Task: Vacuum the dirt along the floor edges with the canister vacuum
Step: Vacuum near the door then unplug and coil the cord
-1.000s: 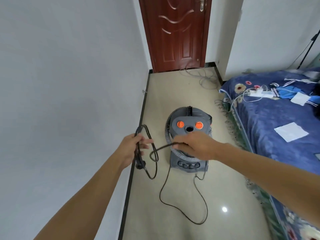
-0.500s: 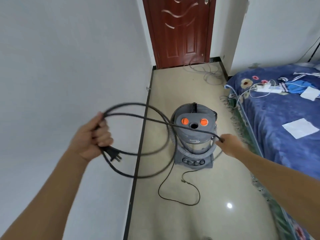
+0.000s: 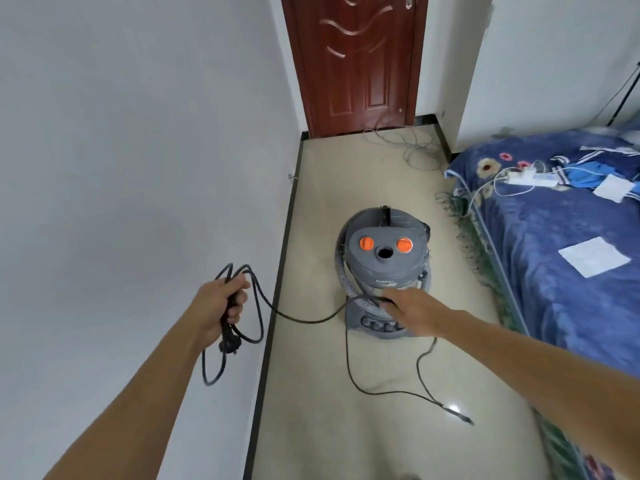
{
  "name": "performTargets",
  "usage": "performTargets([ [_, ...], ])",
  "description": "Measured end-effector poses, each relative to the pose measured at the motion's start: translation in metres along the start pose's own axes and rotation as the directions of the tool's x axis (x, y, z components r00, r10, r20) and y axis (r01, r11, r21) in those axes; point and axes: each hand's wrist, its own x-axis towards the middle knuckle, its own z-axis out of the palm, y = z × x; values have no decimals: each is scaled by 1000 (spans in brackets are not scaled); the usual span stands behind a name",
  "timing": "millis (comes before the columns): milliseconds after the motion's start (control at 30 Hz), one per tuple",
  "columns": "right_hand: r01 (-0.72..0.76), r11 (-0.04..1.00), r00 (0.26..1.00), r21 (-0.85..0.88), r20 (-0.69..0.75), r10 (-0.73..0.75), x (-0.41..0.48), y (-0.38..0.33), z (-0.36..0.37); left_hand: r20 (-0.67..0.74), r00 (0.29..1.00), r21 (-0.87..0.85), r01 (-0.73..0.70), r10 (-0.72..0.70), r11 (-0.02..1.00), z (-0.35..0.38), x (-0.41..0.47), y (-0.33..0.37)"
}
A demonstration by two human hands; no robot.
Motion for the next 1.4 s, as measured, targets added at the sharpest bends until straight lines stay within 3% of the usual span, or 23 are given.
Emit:
performTargets([
  [100,253,966,967,-57,-13,-254,-6,-33,-21,5,1000,29,31,-31,999,19,-1,-8],
  [200,406,913,907,-41,-105,-408,-12,-63,-44,85,995,18,60,-61,998,43,-12,-4],
  [367,416,909,883,-1,-237,-404,0,-84,-70,316,948,19,39,-43,999,78,-20,-6],
  [533,186,982,933,-9,-311,-180,15,-52,-74,425,904,-63,80,-46,995,74,-31,13],
  [633,-46,998,946,50,-318,60,19,-4,-57,418,908,-243,64,44,968,46,-39,33],
  [800,-488,873,864,18,-131,486,2,95,-1,221,945,-497,-105,242,861,-25,-48,73],
  [900,-606,795,795,13,-28,606,-9,122,27,87,973,-489,-143,212,860,-48,-46,82],
  [967,-617,783,786,81,5,618,-6,117,32,34,988,-447,-121,152,886,-50,-37,74],
  [1067,-506,858,863,89,48,504,7,79,16,-6,998,-413,-61,64,909,-46,-13,55],
  [1200,-229,971,973,66,27,227,24,15,-16,0,1000,-268,-2,2,963,-30,22,32],
  [1400,99,994,995,-36,-23,-100,64,-45,-41,40,999,-122,15,-11,992,-14,85,22],
])
